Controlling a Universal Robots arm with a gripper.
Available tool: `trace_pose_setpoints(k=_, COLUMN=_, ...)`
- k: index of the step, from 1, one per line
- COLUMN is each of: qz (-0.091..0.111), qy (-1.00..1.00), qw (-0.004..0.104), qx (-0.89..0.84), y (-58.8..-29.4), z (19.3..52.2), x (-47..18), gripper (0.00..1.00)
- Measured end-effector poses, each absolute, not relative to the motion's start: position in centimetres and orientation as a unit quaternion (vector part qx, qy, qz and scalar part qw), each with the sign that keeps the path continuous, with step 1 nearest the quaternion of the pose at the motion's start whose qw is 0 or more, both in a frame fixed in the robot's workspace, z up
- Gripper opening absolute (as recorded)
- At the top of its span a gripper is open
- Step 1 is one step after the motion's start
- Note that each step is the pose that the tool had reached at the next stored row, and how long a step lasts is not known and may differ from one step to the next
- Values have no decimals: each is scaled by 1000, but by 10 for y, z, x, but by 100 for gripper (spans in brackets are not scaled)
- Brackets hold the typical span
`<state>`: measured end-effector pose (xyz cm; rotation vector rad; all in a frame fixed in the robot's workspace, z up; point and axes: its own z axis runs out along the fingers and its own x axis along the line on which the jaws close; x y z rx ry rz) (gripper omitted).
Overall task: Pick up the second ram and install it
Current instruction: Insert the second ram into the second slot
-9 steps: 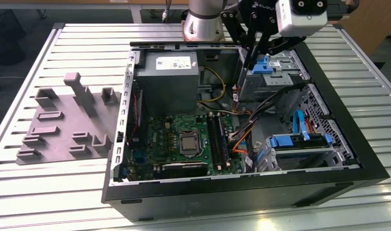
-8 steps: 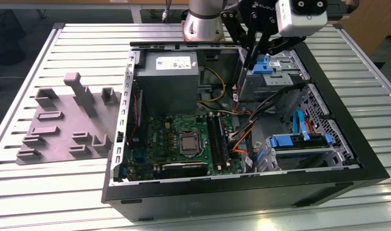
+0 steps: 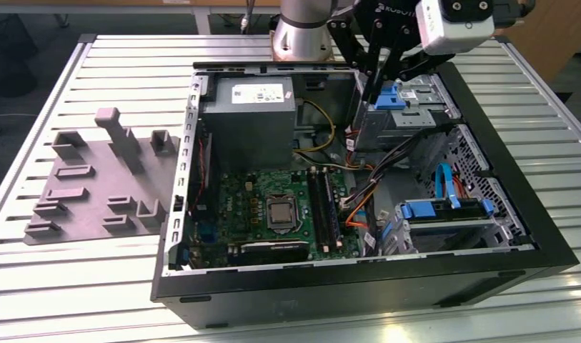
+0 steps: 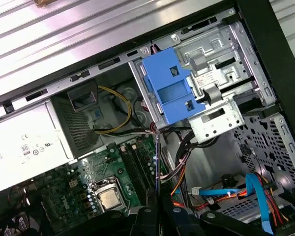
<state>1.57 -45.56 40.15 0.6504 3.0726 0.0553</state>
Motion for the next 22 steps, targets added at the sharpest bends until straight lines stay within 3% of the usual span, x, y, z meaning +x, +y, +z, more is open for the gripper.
trace_pose_setpoints(k=22, qz=18, qy=983, qw=0, qx=181, y=-456, z=401, x=16, gripper=14)
